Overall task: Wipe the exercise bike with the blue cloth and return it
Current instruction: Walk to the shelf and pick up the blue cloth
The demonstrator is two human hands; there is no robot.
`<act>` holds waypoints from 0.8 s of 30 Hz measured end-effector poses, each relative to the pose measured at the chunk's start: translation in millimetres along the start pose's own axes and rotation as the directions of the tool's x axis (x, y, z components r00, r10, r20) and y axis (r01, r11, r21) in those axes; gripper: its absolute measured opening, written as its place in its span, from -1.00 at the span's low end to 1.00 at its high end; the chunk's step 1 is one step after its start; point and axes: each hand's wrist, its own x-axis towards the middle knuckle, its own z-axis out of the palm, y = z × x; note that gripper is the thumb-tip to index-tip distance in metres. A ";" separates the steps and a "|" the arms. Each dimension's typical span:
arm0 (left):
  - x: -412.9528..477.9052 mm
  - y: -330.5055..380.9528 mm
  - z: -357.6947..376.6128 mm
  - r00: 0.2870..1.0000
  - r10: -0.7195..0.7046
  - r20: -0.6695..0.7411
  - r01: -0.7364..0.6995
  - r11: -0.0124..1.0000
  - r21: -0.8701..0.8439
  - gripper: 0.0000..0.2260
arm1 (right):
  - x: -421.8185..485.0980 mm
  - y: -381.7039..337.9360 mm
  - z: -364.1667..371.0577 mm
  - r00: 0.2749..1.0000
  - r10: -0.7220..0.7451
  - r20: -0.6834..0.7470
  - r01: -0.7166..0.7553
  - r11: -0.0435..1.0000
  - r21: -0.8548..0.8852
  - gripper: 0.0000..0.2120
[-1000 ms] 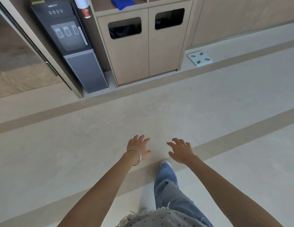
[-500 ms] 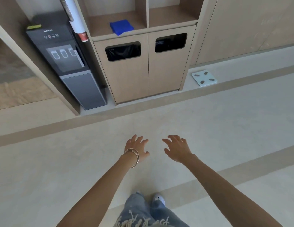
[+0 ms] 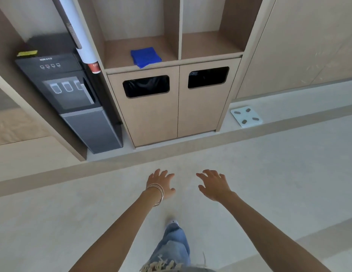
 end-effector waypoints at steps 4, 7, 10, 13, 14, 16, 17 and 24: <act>51.4 -11.7 -44.2 0.999 0.017 -0.045 -0.019 1.000 -0.024 -0.44 | 61.0 2.1 -40.3 1.000 -0.004 -0.022 0.003 1.000 -0.016 -0.52; 85.6 -25.1 -67.3 0.998 0.004 -0.058 -0.007 0.999 -0.039 -0.44 | 100.7 -4.5 -59.6 0.999 -0.049 -0.017 0.048 0.998 -0.040 -0.53; 104.8 -38.2 -75.9 0.999 -0.040 -0.025 0.038 0.997 -0.067 -0.43 | 132.2 -10.1 -67.6 0.996 -0.090 0.019 0.091 0.994 -0.056 -0.52; 126.3 -52.4 -78.2 0.996 -0.084 0.010 0.085 0.993 -0.080 -0.44 | 163.6 -8.4 -76.3 0.992 -0.114 0.050 0.117 0.991 -0.068 -0.52; 133.9 -56.3 -80.8 0.995 -0.097 0.016 0.098 0.991 -0.086 -0.44 | 174.6 -6.0 -78.8 0.990 -0.126 0.064 0.130 0.989 -0.076 -0.52; 150.5 -62.2 -88.1 0.992 -0.124 0.014 0.124 0.987 -0.102 -0.43 | 198.1 -0.5 -85.5 0.985 -0.154 0.076 0.161 0.983 -0.089 -0.52; 159.9 -64.3 -93.0 0.991 -0.137 0.009 0.137 0.984 -0.115 -0.43 | 210.9 2.5 -90.8 0.983 -0.169 0.075 0.175 0.980 -0.093 -0.52; 237.7 -67.1 -151.6 0.971 -0.236 -0.029 0.228 0.959 -0.167 -0.43 | 312.3 23.2 -144.8 0.964 -0.257 0.071 0.264 0.957 -0.119 -0.52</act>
